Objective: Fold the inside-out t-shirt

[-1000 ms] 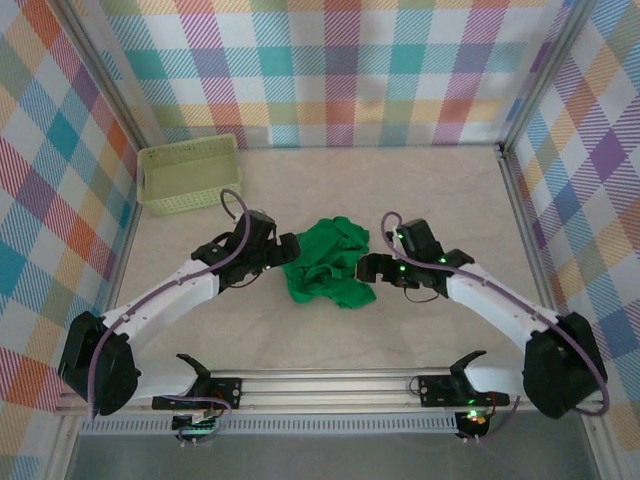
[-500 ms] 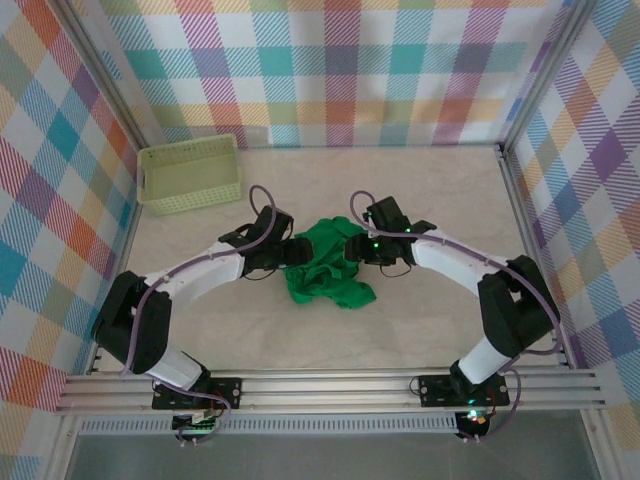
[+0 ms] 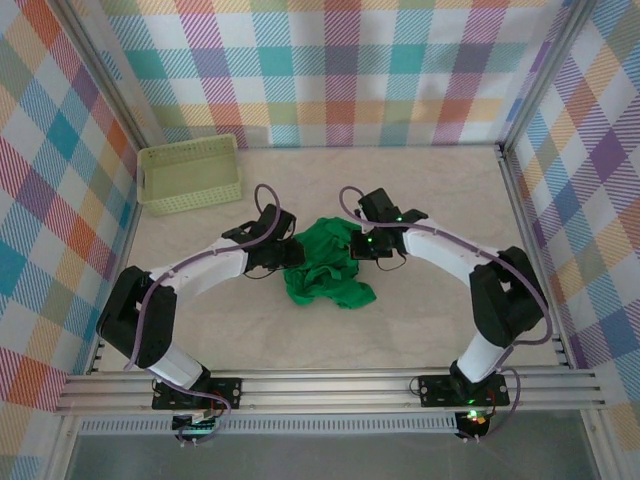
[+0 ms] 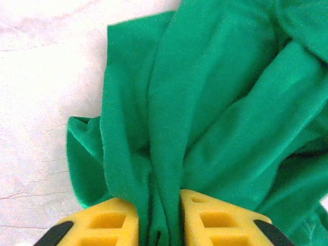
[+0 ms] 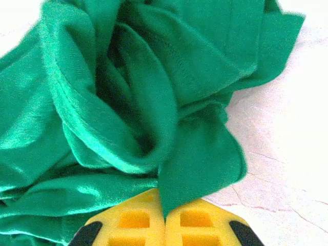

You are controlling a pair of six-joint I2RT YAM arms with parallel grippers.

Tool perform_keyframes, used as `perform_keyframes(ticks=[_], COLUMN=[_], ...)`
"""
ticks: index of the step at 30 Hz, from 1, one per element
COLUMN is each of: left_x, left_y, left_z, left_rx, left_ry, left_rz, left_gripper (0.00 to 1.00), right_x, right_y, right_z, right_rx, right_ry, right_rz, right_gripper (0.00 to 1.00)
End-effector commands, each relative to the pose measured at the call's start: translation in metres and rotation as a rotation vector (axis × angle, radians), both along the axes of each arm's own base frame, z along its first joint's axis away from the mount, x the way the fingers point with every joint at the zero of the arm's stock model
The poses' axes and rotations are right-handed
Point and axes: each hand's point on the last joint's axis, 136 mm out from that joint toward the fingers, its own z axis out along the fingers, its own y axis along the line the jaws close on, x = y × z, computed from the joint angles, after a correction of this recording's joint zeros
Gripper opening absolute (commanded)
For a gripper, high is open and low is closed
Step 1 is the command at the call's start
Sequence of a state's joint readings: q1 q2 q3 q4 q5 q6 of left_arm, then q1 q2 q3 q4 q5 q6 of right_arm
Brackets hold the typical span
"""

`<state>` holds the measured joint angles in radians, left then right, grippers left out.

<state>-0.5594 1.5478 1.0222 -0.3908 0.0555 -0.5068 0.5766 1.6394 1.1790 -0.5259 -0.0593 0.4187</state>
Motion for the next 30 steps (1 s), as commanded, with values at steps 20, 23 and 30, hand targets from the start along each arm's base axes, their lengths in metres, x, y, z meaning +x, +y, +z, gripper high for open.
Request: perform_keyframes(ticks=[20,23,30], left_x=[-0.021,-0.029,-0.034], left_y=[0.003,0.004,0.015], left_z=[0.090,0.055,0.024], left_rx=[-0.015,0.061,0.101], left_ry=[-0.107,-0.045,0.003], left_rz=[-0.138,-0.124,-0.065], left_gripper=[0.47,0.63,0.80], right_x=[-0.036,-0.048,-0.077], right_y=[-0.018,-0.033,-0.062], right_z=[0.111,0.053,-0.013], right_rx=[0.160,0.080,-0.017], right_ry=[-0.206,-0.088,0.046], right_rz=[0.000,-0.068,-0.160], right_gripper=[0.00,0.00,0.01])
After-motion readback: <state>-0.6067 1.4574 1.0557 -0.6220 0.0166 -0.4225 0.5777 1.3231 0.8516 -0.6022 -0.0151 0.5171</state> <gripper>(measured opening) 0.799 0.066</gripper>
